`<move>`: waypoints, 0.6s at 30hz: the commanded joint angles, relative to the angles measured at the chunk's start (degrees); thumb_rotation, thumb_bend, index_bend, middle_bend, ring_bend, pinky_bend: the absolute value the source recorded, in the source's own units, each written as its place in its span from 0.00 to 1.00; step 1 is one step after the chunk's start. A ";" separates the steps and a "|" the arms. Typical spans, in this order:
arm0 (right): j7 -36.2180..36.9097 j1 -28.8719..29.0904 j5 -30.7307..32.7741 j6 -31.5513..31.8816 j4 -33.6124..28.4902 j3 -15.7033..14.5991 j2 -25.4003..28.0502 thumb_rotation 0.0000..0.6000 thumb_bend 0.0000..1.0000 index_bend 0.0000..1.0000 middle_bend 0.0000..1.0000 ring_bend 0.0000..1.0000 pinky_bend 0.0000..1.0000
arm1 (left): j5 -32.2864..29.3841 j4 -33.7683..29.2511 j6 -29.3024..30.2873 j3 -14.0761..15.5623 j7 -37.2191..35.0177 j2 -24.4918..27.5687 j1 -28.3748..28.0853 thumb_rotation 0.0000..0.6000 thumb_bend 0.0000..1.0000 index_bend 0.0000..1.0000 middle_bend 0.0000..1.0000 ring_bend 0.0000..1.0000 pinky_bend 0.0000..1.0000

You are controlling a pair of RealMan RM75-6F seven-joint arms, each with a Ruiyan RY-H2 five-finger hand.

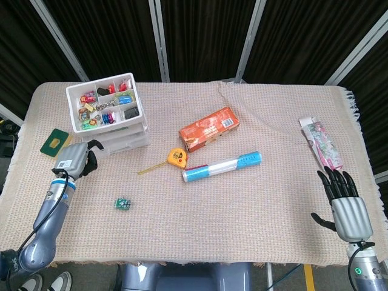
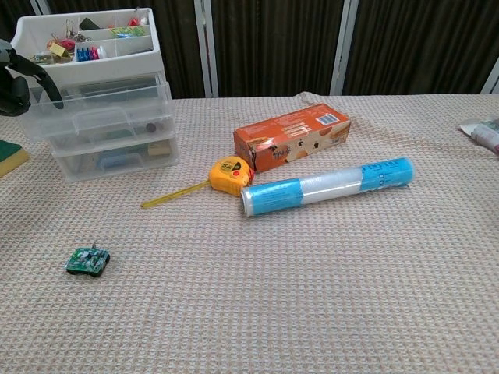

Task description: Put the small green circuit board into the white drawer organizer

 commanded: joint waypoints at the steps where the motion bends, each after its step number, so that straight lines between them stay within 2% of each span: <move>1: -0.02 -0.01 -0.03 0.02 0.00 -0.01 0.00 1.00 0.01 0.01 0.00 0.00 0.00 | 0.38 -0.31 -0.19 0.60 -0.63 0.49 0.14 1.00 0.92 0.38 0.89 0.87 0.66; 18: 0.02 -0.05 -0.05 0.12 0.05 0.01 -0.04 1.00 0.01 0.01 0.00 0.00 0.00 | 4.91 -2.05 -0.16 2.74 -4.80 1.94 1.32 1.00 0.92 0.38 0.89 0.87 0.66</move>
